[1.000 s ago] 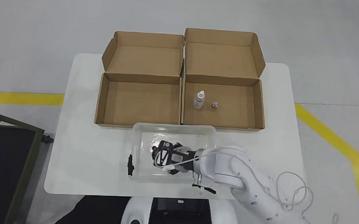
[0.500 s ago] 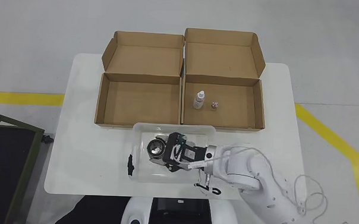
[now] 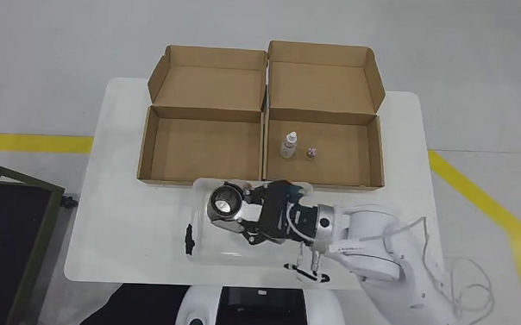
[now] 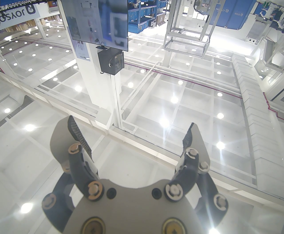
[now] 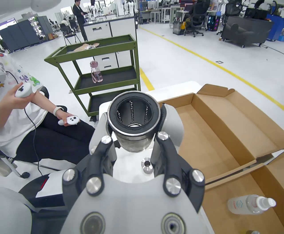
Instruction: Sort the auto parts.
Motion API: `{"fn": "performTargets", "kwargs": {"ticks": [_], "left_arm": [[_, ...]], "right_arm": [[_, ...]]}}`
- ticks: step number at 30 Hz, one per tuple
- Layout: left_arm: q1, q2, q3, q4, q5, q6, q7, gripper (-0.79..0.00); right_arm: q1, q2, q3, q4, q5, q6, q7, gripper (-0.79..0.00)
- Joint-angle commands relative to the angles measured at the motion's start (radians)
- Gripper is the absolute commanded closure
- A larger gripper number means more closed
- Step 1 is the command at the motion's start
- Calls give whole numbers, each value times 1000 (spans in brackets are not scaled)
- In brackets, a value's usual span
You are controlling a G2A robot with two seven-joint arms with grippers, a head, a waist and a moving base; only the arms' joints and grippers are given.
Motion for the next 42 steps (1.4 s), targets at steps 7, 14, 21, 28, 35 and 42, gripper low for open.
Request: {"fn": "performTargets", "kwargs": {"ticks": [7,14,21,28,35,42], "left_arm": [[0,0,0,0,0,0,0,-785],[0,0,0,0,0,0,0,-785],[0,0,0,0,0,0,0,-785],[0,0,0,0,0,0,0,-785],[0,0,0,0,0,0,0,-785],[0,0,0,0,0,0,0,-785]], "right_arm": [[-6,5,61,-58,68,14,-37,0],[-17,11,130,-92,129,26,-81,0],[-22,16,209,-114,184,45,-120,0],[-30,19,273,-138,216,79,-154,0],[-26,21,298,-144,240,92,-166,0],[-39,22,313,-143,249,87,-188,0]]}}
